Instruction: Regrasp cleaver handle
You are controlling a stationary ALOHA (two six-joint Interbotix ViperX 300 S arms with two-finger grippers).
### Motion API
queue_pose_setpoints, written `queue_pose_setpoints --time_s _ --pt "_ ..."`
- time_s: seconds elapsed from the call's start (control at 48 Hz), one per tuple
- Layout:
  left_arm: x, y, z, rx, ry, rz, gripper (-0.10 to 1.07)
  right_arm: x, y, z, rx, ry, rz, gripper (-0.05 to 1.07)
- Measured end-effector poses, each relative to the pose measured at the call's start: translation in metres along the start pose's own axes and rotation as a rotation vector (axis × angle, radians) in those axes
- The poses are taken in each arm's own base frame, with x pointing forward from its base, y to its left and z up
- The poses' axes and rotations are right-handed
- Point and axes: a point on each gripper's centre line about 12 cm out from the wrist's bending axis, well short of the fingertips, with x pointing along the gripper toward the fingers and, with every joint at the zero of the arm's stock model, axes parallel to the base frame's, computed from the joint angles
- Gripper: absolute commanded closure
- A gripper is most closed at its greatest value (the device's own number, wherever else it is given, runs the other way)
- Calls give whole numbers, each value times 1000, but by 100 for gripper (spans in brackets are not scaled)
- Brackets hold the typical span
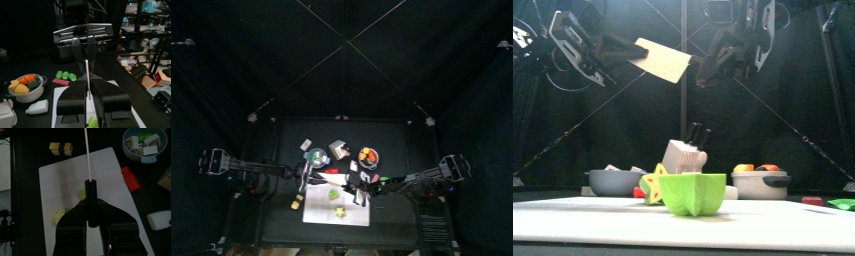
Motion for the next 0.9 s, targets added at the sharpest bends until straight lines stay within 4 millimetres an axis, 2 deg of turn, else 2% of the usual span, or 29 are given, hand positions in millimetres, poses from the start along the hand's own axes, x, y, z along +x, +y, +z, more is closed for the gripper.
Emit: queue_pose_setpoints --time_s 0.125,0.229,0.583,0.688,0.896 --pt "0 0 0 -2 -1 0 46 0 0 0 0 0 0 63" --pt "-1 0 -1 -1 1 1 38 0 0 0 0 1 -1 63" --pt "-4 4 -4 -43 4 40 0 0 -1 1 1 2 -10 63" --pt "-5 5 -5 -56 6 54 -4 0 -2 0 8 9 -19 63" --pt "-12 9 -6 -69 3 81 -4 -1 -5 -3 44 33 -42 63"
